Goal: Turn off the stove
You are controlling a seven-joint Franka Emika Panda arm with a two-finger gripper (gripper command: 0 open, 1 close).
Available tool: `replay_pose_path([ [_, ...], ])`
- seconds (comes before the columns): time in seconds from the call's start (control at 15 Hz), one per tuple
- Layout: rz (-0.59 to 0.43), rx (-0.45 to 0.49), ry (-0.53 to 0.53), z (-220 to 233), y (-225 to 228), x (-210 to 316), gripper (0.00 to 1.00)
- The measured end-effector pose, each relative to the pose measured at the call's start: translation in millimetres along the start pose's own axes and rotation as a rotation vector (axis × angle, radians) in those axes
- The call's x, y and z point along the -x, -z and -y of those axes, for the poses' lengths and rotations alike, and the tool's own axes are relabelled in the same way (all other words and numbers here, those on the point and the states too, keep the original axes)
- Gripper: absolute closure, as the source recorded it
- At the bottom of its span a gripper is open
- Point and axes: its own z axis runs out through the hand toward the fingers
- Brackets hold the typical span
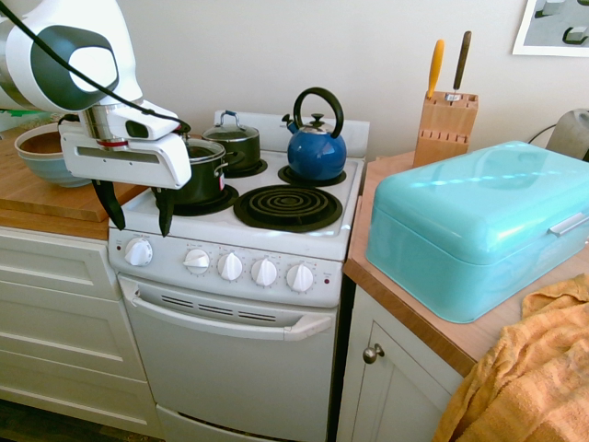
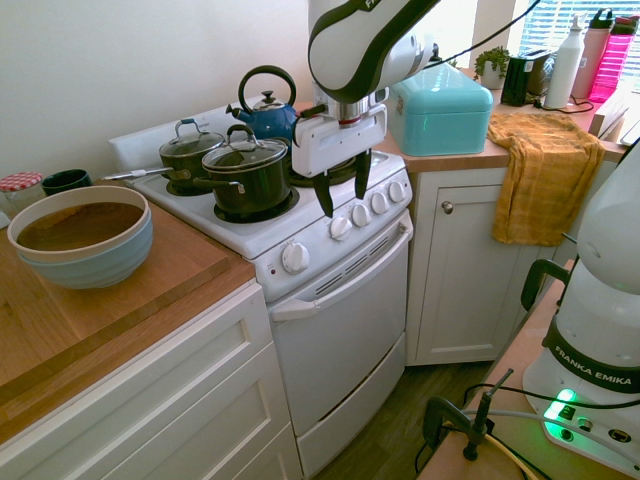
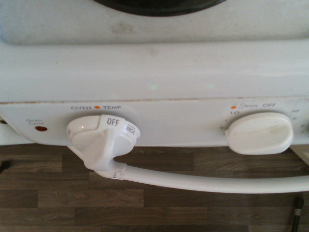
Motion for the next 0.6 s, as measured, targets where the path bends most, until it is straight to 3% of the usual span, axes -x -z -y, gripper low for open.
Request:
replay_pose_path([
  [0.6, 0.01, 0.051, -0.022, -9.1, -22.6, -27.9, 0.0],
])
